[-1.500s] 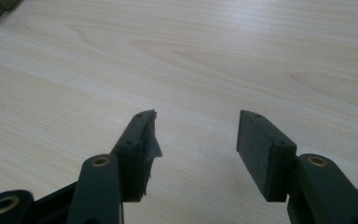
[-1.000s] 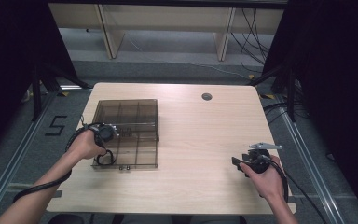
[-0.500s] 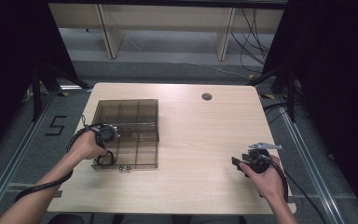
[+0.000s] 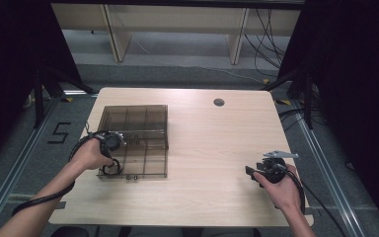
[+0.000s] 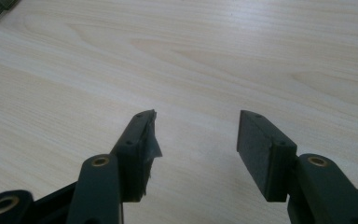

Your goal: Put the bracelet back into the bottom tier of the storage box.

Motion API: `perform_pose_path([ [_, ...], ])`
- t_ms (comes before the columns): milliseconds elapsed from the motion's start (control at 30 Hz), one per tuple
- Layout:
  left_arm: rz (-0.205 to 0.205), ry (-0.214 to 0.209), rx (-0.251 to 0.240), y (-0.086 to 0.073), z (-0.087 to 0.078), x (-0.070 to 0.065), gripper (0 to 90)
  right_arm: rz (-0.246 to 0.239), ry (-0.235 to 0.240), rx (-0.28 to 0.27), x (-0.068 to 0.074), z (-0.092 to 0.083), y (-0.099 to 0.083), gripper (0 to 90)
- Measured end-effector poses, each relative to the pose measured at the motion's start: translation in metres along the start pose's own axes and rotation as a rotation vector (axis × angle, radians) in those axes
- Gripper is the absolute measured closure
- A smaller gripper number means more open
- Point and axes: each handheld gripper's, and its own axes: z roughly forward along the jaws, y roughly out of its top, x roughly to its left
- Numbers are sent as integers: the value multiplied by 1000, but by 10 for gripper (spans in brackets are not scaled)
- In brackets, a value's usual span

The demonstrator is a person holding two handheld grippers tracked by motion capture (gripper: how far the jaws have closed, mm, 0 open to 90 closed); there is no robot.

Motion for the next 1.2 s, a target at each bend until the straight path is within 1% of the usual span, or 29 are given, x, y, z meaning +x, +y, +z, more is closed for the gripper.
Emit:
perform_pose_path([
  [33, 5, 3, -2, 0, -2, 0, 725, 0, 9, -3, 0, 1, 0, 475],
  [67, 5, 6, -3, 0, -3, -1, 724, 30, 18, 11, 1, 0, 0, 475],
  [100, 11, 7, -3, 0, -4, -1, 725, 34, 17, 13, 2, 0, 0, 475],
  [133, 12, 9, -4, -1, -4, -1, 728, 1, -2, -3, 0, 0, 0, 475],
  [200, 16, 12, -7, -1, -5, -1, 745, 0, -2, -1, 0, 0, 0, 475],
  [233, 26, 16, -4, -1, -6, -1, 754, 0, 0, -1, 0, 0, 0, 475],
  [300, 23, 16, -5, -1, -6, -1, 771, 1, -1, -1, 0, 0, 0, 475],
  [367, 23, 20, 0, -1, -6, -1, 814, 1, 0, 2, 0, 0, 0, 475],
  [400, 27, 20, 10, -2, -5, 0, 821, 1, 0, 1, 0, 0, 0, 475],
  [467, 26, 20, 12, -2, -4, 1, 832, 1, 1, 3, 0, 0, 0, 475],
  [500, 22, 17, 12, -2, -3, 1, 832, 1, 1, 3, 0, 0, 0, 475],
  [533, 23, 18, 12, -2, -2, 2, 836, 3, 20, -9, -1, 2, -1, 475],
  [633, 19, 12, 22, -1, 1, 1, 846, 4, 18, -6, 0, 2, -1, 475],
  [667, 24, 16, 21, -1, 3, 1, 847, 3, 20, -8, -1, 2, -1, 475],
  [733, 19, 7, 24, 0, 5, 0, 848, 4, 20, -7, -1, 2, -1, 475],
  [767, 22, 11, 26, -1, 6, 0, 847, 18, 17, 2, 0, 1, -1, 475],
  [800, 23, 10, 29, -1, 7, 0, 847, 18, 17, 2, 0, 1, -1, 475],
  [833, 21, 9, 29, -1, 8, 0, 846, 20, 2, 10, 1, -1, 0, 475],
  [967, 14, 5, 26, -2, 7, 1, 839, 20, 2, 10, 0, -1, 0, 475],
  [1000, 10, 5, 22, -2, 7, 1, 835, 5, 4, 0, 0, 0, -1, 475],
  [1033, 7, 4, 25, -3, 6, 1, 835, 5, 4, 0, 0, 0, -1, 475],
  [1067, 6, 5, 22, -3, 7, 1, 834, 12, 2, 5, 0, 0, 0, 475],
  [1100, 8, 7, 19, -4, 7, 0, 833, 4, 2, 0, 0, -1, 0, 475],
  [1200, 8, 7, 19, -5, 8, 0, 828, 5, 3, 1, 0, -1, 0, 475],
])
